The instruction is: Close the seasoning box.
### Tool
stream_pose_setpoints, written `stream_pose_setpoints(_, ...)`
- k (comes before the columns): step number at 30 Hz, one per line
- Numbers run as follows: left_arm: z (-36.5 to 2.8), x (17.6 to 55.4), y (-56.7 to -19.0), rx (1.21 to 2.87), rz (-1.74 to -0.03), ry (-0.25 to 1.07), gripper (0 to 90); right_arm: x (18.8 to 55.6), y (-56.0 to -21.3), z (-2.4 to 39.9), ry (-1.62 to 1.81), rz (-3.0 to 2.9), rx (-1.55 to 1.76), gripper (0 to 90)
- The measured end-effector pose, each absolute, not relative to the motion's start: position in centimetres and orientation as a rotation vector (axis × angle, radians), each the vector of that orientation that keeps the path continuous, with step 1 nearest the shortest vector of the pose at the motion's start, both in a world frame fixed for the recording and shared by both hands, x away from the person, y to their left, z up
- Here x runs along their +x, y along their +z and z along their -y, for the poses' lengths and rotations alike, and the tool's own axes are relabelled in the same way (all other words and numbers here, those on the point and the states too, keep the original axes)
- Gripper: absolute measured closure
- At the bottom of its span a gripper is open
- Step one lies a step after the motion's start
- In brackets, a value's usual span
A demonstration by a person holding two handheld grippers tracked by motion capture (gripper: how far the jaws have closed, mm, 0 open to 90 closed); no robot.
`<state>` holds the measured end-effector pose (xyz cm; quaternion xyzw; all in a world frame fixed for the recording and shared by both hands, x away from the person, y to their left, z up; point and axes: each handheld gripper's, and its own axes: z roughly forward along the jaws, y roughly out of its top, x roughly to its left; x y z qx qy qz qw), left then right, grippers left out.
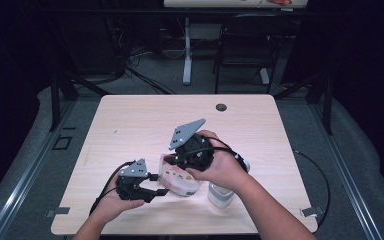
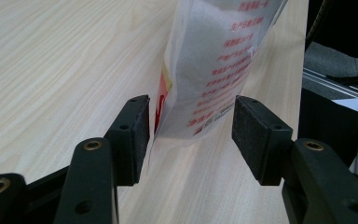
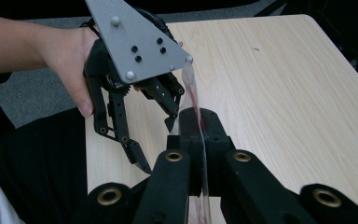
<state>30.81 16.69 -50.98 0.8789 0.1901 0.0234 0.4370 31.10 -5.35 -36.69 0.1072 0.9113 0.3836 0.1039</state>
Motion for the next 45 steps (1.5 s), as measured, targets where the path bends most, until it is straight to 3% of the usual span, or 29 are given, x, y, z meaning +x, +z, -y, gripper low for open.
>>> stream_pose_setpoints(33,-15.6,30.9,-51.9,2.187,-0.402,0.028,43.8,30.7,-35.2,5.1,1.172,-2.676,0.257,90.0)
stream_pose_setpoints(45,-15.8,31.0,-52.2,2.165,-0.407,0.029,54.0,30.3,-35.2,4.9,1.181,-2.674,0.231,90.0)
